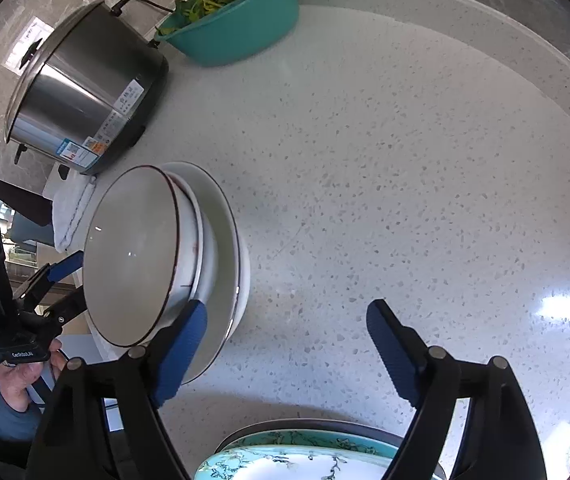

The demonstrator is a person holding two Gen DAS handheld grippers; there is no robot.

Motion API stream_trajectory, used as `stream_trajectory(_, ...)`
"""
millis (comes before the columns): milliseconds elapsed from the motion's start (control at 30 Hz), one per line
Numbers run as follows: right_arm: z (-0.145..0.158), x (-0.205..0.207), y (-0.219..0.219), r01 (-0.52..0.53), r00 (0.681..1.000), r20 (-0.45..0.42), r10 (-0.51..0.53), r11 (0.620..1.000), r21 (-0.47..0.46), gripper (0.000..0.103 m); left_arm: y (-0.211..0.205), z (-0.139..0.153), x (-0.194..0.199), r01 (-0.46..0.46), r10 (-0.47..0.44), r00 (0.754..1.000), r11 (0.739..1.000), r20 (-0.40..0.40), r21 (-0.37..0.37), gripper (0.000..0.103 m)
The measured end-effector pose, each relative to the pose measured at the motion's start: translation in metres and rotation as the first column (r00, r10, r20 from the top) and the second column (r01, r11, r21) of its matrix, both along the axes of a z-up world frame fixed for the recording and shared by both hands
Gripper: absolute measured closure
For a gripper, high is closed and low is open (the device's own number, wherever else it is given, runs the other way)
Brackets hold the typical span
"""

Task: Organize plates and bowls
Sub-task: 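Move both grippers down to the rim of the whole plate-and-bowl stack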

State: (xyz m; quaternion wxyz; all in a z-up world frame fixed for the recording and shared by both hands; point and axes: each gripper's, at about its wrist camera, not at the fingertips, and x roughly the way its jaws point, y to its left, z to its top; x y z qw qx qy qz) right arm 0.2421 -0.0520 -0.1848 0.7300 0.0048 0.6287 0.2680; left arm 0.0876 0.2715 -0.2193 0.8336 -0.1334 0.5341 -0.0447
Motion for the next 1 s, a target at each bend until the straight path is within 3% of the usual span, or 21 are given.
stream_trajectory(400,-0.011,0.001,0.008,-0.026,1.000,0.007,0.026,1.000,-0.009,0.019,-0.004,-0.020,0.023,0.005,-0.006,0.995,1.000,-0.096,-0.008,0.000)
stream_trajectory(600,-0.016,0.005,0.007,-0.020,1.000,0.003,0.020,1.000,0.019,0.020,-0.010,-0.021,0.040,0.001,0.003,0.996,0.999,-0.086,0.049,0.002)
stream_trajectory(700,-0.018,0.007,0.006,-0.020,1.000,-0.002,0.020,0.999,0.035,0.023,-0.013,-0.028,0.051,0.007,-0.002,0.993,0.999,-0.114,0.042,0.004)
stream_trajectory(1000,-0.028,0.006,0.017,-0.045,0.999,-0.014,0.045,0.998,0.053,0.039,-0.027,-0.032,0.069,0.069,-0.071,0.993,0.997,-0.093,-0.020,0.054)
